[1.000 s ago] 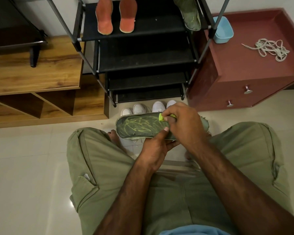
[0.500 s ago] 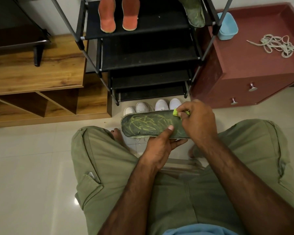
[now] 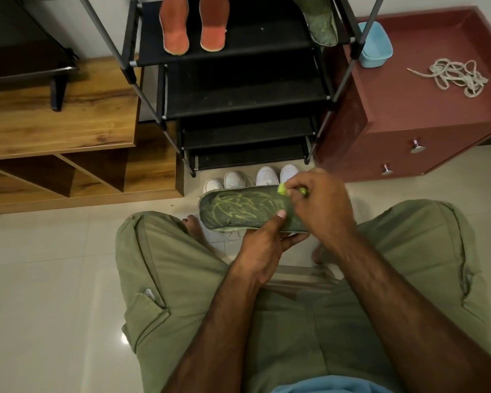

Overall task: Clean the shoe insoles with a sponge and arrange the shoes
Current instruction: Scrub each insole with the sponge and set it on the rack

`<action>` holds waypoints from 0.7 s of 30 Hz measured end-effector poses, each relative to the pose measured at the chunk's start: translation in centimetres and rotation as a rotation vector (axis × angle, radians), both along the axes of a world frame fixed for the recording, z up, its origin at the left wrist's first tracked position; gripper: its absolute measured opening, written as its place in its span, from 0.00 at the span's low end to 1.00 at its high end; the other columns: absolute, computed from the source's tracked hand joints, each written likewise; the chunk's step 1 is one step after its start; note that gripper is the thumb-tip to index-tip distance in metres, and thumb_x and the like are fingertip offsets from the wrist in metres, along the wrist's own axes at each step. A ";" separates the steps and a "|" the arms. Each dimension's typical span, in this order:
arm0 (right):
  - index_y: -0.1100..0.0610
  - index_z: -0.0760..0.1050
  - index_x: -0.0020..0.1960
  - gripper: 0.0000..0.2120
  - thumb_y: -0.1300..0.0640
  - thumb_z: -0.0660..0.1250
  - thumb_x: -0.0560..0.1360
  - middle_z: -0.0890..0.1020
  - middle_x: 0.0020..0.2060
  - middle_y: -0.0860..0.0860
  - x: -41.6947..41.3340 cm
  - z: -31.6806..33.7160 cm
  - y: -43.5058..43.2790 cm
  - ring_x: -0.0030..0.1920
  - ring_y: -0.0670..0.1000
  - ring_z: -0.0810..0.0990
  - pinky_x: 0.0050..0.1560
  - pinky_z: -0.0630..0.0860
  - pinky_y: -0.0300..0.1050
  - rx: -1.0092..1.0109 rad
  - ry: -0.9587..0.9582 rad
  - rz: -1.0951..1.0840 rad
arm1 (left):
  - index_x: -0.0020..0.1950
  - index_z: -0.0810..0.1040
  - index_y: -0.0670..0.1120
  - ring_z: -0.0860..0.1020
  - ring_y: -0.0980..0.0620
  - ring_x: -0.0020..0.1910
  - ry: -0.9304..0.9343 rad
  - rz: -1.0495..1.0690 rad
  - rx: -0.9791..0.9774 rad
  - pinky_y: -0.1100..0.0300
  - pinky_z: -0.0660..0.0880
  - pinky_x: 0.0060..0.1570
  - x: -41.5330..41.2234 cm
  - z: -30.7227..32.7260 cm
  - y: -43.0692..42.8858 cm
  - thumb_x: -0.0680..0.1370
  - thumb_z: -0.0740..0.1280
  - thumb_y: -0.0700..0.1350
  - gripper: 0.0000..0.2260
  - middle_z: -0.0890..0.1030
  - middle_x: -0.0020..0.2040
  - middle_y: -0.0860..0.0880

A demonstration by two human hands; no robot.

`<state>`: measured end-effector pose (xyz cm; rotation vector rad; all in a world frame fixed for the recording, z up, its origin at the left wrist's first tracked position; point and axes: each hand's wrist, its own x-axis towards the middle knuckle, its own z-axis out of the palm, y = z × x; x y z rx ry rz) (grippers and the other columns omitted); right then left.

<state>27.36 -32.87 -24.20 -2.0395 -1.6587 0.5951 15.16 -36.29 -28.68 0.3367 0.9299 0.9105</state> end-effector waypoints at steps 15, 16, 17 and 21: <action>0.51 0.85 0.54 0.08 0.59 0.71 0.78 0.80 0.49 0.49 -0.2 -0.4 -1.1 0.49 0.50 0.79 0.48 0.72 0.43 0.001 -0.026 0.113 | 0.68 0.78 0.40 0.79 0.38 0.65 -0.001 0.023 -0.024 0.40 0.79 0.61 0.0 -0.2 0.0 0.84 0.63 0.40 0.13 0.82 0.65 0.39; 0.51 0.86 0.53 0.07 0.59 0.71 0.78 0.81 0.50 0.48 -0.3 -0.5 -1.3 0.49 0.49 0.79 0.49 0.73 0.43 -0.006 -0.007 0.126 | 0.67 0.79 0.40 0.79 0.38 0.65 0.001 0.020 -0.023 0.40 0.79 0.61 -0.1 -0.2 0.0 0.84 0.64 0.40 0.13 0.82 0.64 0.39; 0.50 0.86 0.53 0.07 0.58 0.72 0.78 0.81 0.50 0.48 0.1 -0.5 -1.1 0.49 0.49 0.80 0.48 0.73 0.43 -0.011 0.013 0.097 | 0.67 0.79 0.40 0.79 0.38 0.65 -0.001 0.021 -0.025 0.39 0.78 0.62 -0.1 -0.1 0.0 0.84 0.64 0.40 0.13 0.82 0.64 0.39; 0.51 0.85 0.51 0.06 0.60 0.72 0.78 0.80 0.49 0.49 0.9 -0.6 -0.6 0.48 0.51 0.80 0.48 0.74 0.44 0.028 0.011 -0.051 | 0.69 0.76 0.40 0.79 0.38 0.66 -0.024 0.019 -0.026 0.37 0.77 0.63 0.0 0.2 0.0 0.84 0.64 0.40 0.14 0.81 0.66 0.39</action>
